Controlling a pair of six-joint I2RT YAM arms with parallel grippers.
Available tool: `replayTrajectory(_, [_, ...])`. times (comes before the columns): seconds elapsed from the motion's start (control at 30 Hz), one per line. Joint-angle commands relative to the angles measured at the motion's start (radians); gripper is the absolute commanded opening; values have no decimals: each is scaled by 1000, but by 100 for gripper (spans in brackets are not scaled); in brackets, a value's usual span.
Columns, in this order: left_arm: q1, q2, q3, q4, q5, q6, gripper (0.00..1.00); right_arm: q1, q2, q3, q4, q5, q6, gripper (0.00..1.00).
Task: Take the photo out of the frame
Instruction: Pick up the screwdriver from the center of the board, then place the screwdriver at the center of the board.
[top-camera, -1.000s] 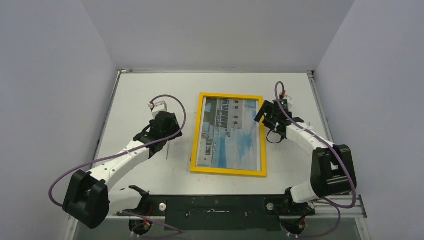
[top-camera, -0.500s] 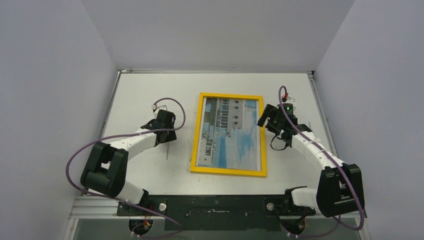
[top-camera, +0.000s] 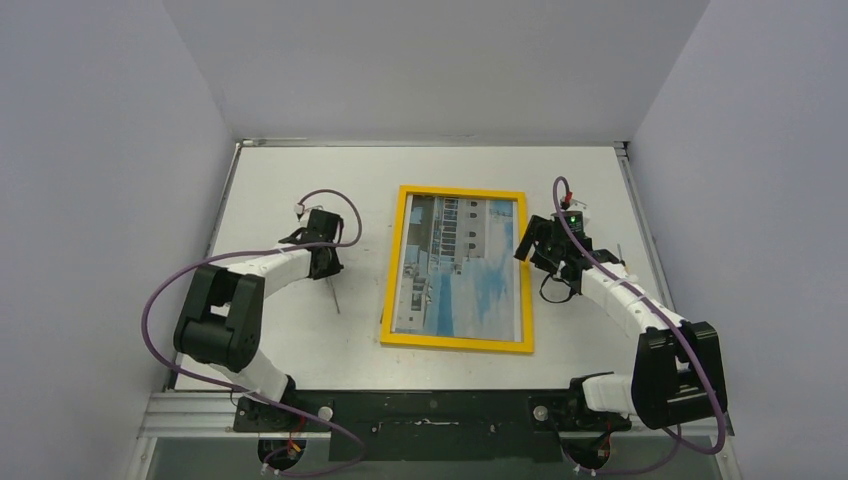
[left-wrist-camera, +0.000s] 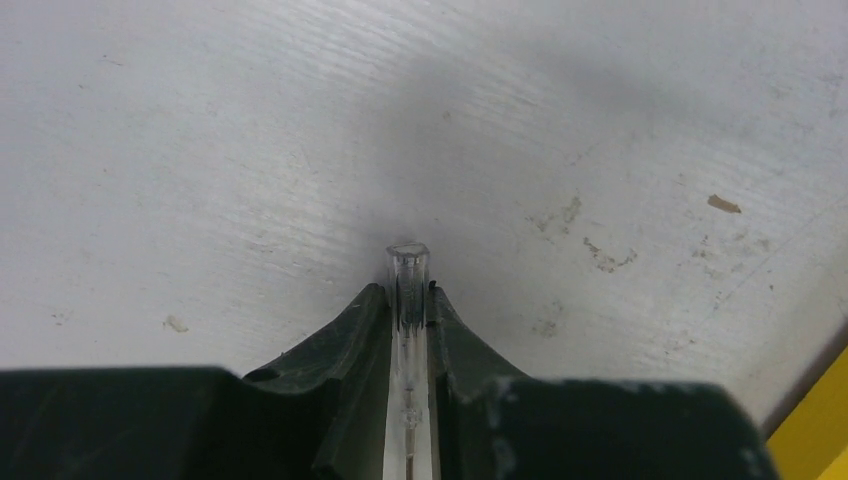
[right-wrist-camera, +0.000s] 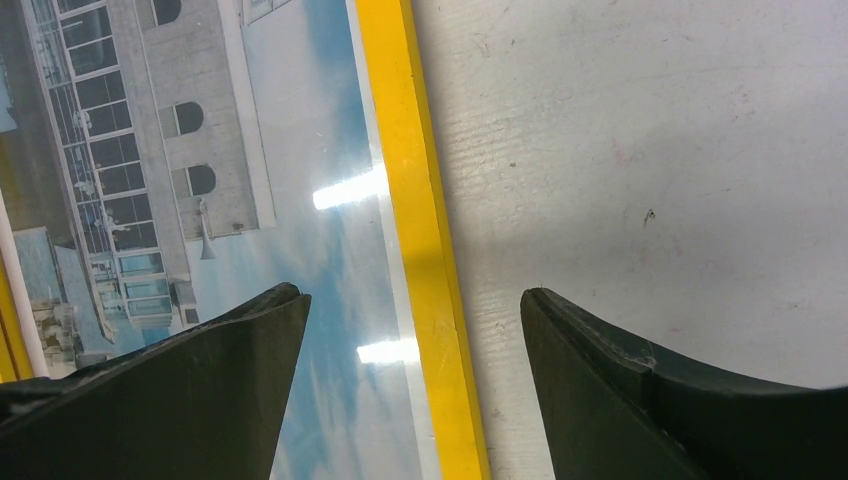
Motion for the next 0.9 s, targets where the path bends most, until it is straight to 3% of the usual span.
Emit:
replayTrajectory(0.0, [39, -1, 3, -10, -9, -27, 5, 9, -12, -1, 25, 10, -10, 80])
replayTrajectory(0.13, [38, -83, -25, 16, 29, -42, 0, 9, -29, -5, 21, 10, -8, 79])
replayTrajectory(0.23, [18, -176, -55, 56, 162, -79, 0, 10, -65, 0, 20, -26, -24, 78])
replayTrajectory(0.4, [-73, -314, -71, 137, 323, -199, 1, 72, -145, -42, 221, -441, -77, 72])
replayTrajectory(0.6, [-160, -400, -144, 424, 528, -372, 2, 312, -112, -7, 378, -516, -5, 66])
replayTrajectory(0.87, [-275, -395, -235, 771, 560, -525, 3, 441, -41, 25, 520, -511, 67, 59])
